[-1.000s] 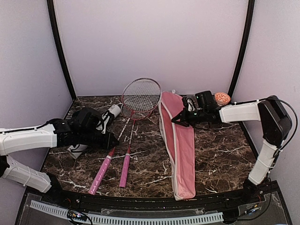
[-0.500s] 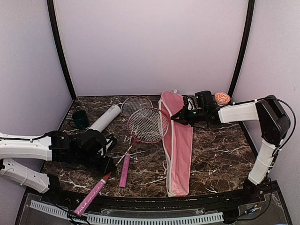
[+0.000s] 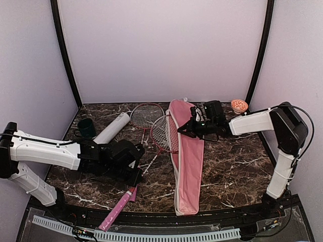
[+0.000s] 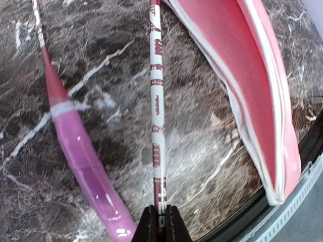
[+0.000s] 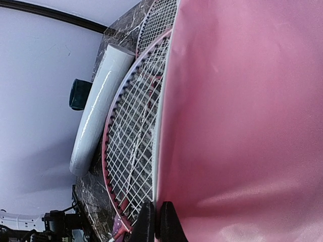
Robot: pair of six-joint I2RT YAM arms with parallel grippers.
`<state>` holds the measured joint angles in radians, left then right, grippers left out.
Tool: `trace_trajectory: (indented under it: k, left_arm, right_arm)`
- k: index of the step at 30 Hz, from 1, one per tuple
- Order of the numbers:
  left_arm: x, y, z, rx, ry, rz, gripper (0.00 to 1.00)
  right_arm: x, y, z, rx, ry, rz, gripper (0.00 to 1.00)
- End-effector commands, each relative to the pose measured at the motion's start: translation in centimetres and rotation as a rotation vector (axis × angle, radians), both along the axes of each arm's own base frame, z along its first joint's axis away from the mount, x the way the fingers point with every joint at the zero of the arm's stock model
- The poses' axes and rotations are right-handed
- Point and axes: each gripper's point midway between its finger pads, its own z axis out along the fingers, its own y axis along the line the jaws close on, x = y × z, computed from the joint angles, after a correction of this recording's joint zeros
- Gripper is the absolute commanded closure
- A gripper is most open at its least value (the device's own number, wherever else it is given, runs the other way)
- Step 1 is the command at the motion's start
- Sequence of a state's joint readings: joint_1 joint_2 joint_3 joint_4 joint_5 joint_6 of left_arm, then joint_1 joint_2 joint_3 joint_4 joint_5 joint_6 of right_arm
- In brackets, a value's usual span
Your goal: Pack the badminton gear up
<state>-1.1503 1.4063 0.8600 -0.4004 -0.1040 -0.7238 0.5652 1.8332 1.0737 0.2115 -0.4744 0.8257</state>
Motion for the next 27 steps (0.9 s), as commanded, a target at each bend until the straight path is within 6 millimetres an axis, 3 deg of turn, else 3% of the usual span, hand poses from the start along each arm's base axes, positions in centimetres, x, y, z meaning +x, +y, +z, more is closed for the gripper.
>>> trace_trajectory:
  k: [1, 7, 12, 18, 27]
  left_arm:
    - [3.3, -5.0, 3.5, -0.153, -0.094, 0.065, 1.00]
    - [5.4, -10.2, 3.2, -0.225, -0.090, 0.034, 1.00]
    - [7.4, -11.9, 3.3, -0.265, -0.125, 0.044, 1.00]
    - [9.9, -12.8, 2.9, -0.339, -0.156, 0.087, 1.00]
    - [12.9, -12.1, 1.5, -0.433, -0.194, 0.119, 1.00]
  right_arm:
    - [-0.2, 2.1, 1.7, 0.049, -0.052, 0.035, 1.00]
    - [-1.1, 3.0, 1.3, 0.044, -0.053, 0.085, 1.00]
    - [-1.8, 3.9, 1.2, 0.045, -0.053, 0.144, 1.00]
    - [-2.9, 4.7, 0.4, 0.043, -0.032, 0.212, 1.00]
    - [-3.3, 4.9, -0.3, 0.044, -0.013, 0.234, 1.00]
